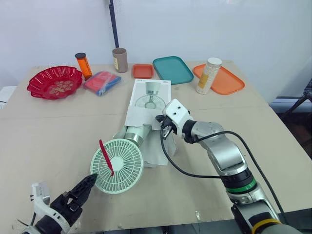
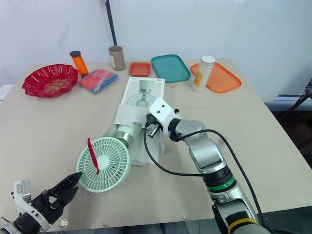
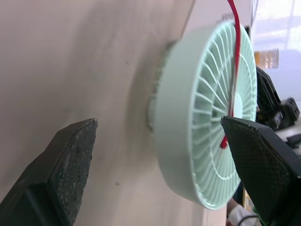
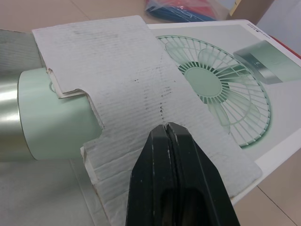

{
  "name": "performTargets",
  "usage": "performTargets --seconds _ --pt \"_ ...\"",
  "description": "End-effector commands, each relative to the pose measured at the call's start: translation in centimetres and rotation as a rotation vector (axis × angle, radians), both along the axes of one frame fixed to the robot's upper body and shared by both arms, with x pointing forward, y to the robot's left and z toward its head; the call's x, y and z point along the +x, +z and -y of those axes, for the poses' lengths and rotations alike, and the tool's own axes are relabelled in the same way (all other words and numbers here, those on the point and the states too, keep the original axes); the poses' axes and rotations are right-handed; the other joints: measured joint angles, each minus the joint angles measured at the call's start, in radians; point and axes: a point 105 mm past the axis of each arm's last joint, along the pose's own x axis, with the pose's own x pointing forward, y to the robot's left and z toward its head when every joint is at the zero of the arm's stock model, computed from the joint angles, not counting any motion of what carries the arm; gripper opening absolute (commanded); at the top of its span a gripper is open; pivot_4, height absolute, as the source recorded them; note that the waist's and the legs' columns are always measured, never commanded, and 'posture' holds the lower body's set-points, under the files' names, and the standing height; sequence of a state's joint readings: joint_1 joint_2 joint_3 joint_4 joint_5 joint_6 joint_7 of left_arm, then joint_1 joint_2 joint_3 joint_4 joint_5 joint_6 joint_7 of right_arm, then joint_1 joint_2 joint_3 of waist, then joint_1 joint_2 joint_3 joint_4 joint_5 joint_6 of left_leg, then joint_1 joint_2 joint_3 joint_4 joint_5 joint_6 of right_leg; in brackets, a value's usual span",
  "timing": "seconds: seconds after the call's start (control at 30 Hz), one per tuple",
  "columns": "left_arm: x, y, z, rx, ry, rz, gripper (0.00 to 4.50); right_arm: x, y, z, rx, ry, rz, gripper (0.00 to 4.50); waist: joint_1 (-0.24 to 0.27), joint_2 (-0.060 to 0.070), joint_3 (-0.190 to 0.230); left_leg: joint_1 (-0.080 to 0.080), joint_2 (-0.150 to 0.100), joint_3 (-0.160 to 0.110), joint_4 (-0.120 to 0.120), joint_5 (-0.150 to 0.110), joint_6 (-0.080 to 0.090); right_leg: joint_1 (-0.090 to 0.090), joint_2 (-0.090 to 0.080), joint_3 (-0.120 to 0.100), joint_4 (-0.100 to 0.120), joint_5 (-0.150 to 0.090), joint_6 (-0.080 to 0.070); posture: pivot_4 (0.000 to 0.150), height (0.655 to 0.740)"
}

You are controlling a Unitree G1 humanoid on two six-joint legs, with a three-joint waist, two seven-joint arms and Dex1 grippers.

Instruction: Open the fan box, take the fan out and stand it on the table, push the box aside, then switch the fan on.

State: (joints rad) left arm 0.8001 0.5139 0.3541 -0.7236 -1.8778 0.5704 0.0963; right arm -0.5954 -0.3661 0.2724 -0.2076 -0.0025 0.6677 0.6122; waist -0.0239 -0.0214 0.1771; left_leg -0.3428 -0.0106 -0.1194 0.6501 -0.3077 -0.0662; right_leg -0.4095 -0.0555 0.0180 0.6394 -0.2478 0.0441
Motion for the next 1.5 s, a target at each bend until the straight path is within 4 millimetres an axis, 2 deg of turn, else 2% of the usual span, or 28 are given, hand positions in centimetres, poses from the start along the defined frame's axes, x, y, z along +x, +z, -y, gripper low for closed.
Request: performTargets --seconds 0.03,0.17,0.33,0.43,0.5,0.53,0.57,0.6,0.7,0.83,1.0,1.1,1.2,1.37,1.5 --pt "-0.4 0.5 -0.9 0.026 -0.007 0.009 4.48 -0.2 -1.7 0.4 -0.019 -0.013 -0.068 0.00 0.000 0.000 0.000 0.000 0.000 0.000 0.000 0.000 0.000 0.000 0.000 0.000 0.000 0.000 0.000 0.150 0.7400" --pt "-0.1 1.9 -4.5 0.094 0.007 0.052 4.48 -0.4 -1.0 0.3 0.010 0.009 -0.059 0.00 0.000 -0.001 0.002 0.000 0.001 -0.001 0.000 0.000 0.000 -0.001 0.001 -0.002 0.000 0.000 -0.001 0.150 0.7400" --pt "-0.5 2.8 -5.7 0.170 -0.117 0.059 4.48 -0.5 0.1 0.4 0.042 0.031 -0.038 0.00 -0.001 -0.001 0.003 -0.002 0.001 0.000 0.000 0.000 0.000 -0.002 0.001 -0.001 0.000 0.000 -0.001 0.150 0.7400" --pt "-0.1 2.4 -5.9 0.280 -0.211 0.060 4.50 -1.0 1.1 0.4 0.066 0.063 -0.021 0.84 -0.002 0.000 0.004 -0.005 0.001 -0.001 0.000 0.000 0.000 -0.004 0.002 -0.001 0.000 0.000 -0.001 0.150 0.7400" --pt "0.2 1.9 -5.9 0.395 -0.288 0.070 4.50 -1.2 1.7 0.5 0.082 0.077 -0.012 1.84 -0.002 0.000 0.005 -0.009 0.001 0.000 0.000 0.000 0.000 -0.008 0.002 -0.001 0.000 0.001 -0.002 0.150 0.7400" --pt "0.3 1.8 -5.8 0.433 -0.328 0.081 4.50 -1.3 2.0 0.6 0.089 0.085 -0.009 2.07 -0.002 0.000 0.005 -0.010 0.001 0.000 0.000 0.000 -0.001 -0.009 0.002 -0.001 0.000 0.003 -0.004 0.150 0.7400" --pt "0.4 1.9 -5.9 0.452 -0.350 0.091 4.50 -1.5 2.3 0.7 0.093 0.094 -0.006 2.86 -0.002 0.000 0.005 -0.011 0.002 0.001 0.000 0.000 -0.001 -0.010 0.003 -0.001 0.000 0.006 -0.010 0.150 0.7400" --pt "0.5 1.9 -6.0 0.466 -0.363 0.099 4.50 -1.6 2.6 0.8 0.095 0.103 -0.003 3.16 -0.002 0.001 0.006 -0.011 0.002 0.001 0.000 0.001 -0.001 -0.011 0.003 -0.001 0.000 0.007 -0.010 0.150 0.7400" --pt "1.1 2.2 -6.9 0.515 -0.387 0.124 4.50 -2.3 3.6 1.0 0.109 0.152 0.004 4.45 -0.004 0.001 0.006 -0.013 0.004 0.003 0.000 0.001 -0.001 -0.014 0.003 -0.001 0.000 0.008 -0.010 0.150 0.7400" --pt "1.8 2.4 -7.9 0.564 -0.410 0.141 4.50 -3.3 4.7 1.6 0.138 0.235 -0.015 4.45 -0.004 0.001 0.008 -0.014 0.005 0.003 0.000 0.001 -0.001 -0.015 0.004 -0.001 0.000 0.011 -0.006 0.150 0.7400" --pt "2.2 2.3 -7.5 0.573 -0.449 0.158 4.50 -4.1 5.5 2.2 0.156 0.296 -0.037 4.45 -0.005 0.001 0.008 -0.014 0.005 0.003 0.000 0.001 -0.001 -0.015 0.004 -0.001 0.000 0.012 -0.006 0.150 0.7400" --pt "2.5 2.2 -7.3 0.571 -0.481 0.160 4.50 -5.9 6.0 2.6 0.156 0.411 -0.062 4.45 -0.010 0.002 0.009 -0.014 0.005 0.003 0.000 0.001 -0.001 -0.015 0.004 -0.001 0.000 0.012 -0.006 0.150 0.7400" --pt "2.8 2.4 -7.3 0.595 -0.526 0.179 4.50 -7.5 5.7 3.1 0.080 0.511 -0.031 4.45 -0.010 0.003 0.010 -0.015 0.005 0.003 0.001 0.001 -0.001 -0.015 0.004 -0.001 0.000 0.012 -0.006 0.150 0.7400" --pt "3.4 2.3 -8.2 0.946 -0.709 0.309 4.50 -8.9 5.5 3.7 0.082 0.594 -0.102 4.45 -0.015 0.004 0.011 -0.014 0.005 0.004 0.002 0.001 -0.001 -0.015 0.005 -0.001 0.000 0.013 -0.006 0.150 0.7400" --pt "5.4 2.8 -9.3 1.266 -0.762 0.533 4.50 -9.7 5.4 3.9 0.108 0.635 -0.172 4.45 -0.014 0.005 0.012 -0.014 0.006 0.005 0.001 0.001 -0.001 -0.015 0.005 0.000 0.000 0.014 -0.007 0.150 0.7400"
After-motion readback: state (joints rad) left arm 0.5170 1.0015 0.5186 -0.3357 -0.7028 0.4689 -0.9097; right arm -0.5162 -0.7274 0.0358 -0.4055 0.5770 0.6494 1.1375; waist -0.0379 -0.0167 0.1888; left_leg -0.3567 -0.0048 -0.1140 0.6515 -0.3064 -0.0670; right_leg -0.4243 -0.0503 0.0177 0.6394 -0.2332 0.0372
